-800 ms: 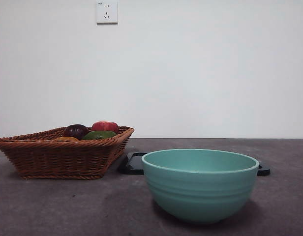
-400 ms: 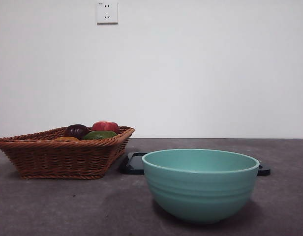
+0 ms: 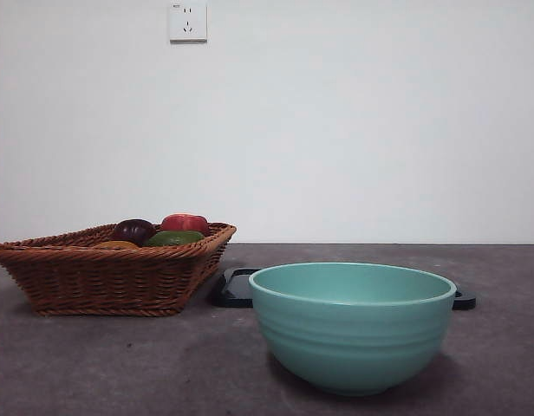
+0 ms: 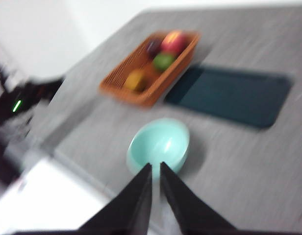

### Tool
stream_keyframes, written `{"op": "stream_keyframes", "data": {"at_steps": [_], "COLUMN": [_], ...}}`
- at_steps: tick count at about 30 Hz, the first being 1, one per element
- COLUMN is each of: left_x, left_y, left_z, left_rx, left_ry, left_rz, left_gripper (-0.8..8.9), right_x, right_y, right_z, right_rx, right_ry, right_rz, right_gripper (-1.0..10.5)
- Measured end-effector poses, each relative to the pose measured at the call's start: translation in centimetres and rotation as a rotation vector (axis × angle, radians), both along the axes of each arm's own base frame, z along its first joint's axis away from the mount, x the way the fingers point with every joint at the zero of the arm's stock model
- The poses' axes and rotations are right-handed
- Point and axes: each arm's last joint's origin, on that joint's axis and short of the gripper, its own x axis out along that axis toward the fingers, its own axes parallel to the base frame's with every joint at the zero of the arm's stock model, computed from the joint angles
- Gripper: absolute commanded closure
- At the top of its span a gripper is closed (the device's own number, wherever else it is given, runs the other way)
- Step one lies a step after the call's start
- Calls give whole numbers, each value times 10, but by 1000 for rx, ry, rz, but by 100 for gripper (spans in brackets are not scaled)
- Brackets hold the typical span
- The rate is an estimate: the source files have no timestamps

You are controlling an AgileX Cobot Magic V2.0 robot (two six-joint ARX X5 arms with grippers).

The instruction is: Pick up the wifruite, put it on the bowl, pick up the plate, put it on desk

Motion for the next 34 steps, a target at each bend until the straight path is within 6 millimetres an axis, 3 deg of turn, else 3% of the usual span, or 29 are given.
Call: {"op": "stream_keyframes", "data": {"at_steps": [4,7,13,18,24,34], "left_x": [0,0,0,0,0,0], "left_y": [0,0,0,0,0,0], "left_z": [0,0,0,0,0,0], "left_rx": [0,0,0,-2,-3,-3], "left_ry": [0,0,0,0,0,0], "left_rz": [0,0,0,0,0,0], "left_gripper": [794,794,794,794,794,794], "right_x": [18,42,96,123,134,133], "right_y": [14,21,26,23,17,11], "right_z": [-5,-21,-81,-135,-172,-180], "right_rx": [47,56,-55,-147,-204,-264], "right_ry": [-155,-273,-408,-381,-339,-255], "right_rz": [-153,-238,-382,-477,-614,-704], "right_gripper": [923,923,924,923,923,923]}}
